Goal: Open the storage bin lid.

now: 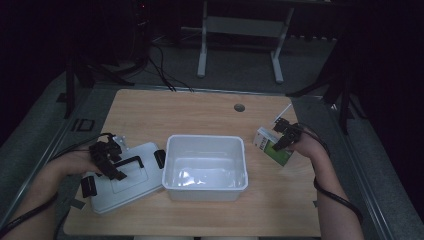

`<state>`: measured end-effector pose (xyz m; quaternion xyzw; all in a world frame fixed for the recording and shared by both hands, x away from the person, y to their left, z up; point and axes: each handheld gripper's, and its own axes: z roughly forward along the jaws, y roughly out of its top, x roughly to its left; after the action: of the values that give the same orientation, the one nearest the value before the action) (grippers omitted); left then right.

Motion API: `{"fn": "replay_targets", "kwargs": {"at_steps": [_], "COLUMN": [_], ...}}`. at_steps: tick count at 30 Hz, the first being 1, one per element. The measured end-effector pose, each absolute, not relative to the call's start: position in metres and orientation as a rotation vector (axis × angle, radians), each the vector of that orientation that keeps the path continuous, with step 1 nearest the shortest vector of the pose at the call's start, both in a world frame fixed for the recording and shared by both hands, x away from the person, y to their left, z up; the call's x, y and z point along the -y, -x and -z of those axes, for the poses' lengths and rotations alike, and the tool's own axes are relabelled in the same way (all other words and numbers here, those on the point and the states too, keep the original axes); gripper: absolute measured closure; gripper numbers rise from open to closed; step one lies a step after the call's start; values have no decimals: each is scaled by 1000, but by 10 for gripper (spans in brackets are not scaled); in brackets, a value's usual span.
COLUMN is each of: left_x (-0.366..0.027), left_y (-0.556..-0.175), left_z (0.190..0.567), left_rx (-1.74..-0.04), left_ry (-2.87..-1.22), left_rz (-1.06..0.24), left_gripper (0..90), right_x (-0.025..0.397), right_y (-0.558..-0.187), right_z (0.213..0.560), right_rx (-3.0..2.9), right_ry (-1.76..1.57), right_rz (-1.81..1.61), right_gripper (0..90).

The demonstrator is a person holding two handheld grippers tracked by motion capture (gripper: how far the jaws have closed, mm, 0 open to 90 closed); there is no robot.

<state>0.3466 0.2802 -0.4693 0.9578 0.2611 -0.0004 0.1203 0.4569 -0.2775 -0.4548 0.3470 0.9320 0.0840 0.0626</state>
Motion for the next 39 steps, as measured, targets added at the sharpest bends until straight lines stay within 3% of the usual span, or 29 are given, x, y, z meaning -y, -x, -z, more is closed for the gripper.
{"fn": "replay_targets", "kwargs": {"at_steps": [22, 39], "left_x": [-278, -276], "left_y": [-346, -346], "left_z": [469, 468], "left_rx": [-758, -756], "left_ry": [-2799, -2803], "left_rz": [-2, -7], "left_gripper": [249, 249], "right_x": [277, 262], "right_y": [-417, -379], "right_z": [415, 349], "right_rx": [-2896, -2890], "right_ry": [-818, -549], "right_rz": [-329, -408], "right_gripper": [636, 637]}}
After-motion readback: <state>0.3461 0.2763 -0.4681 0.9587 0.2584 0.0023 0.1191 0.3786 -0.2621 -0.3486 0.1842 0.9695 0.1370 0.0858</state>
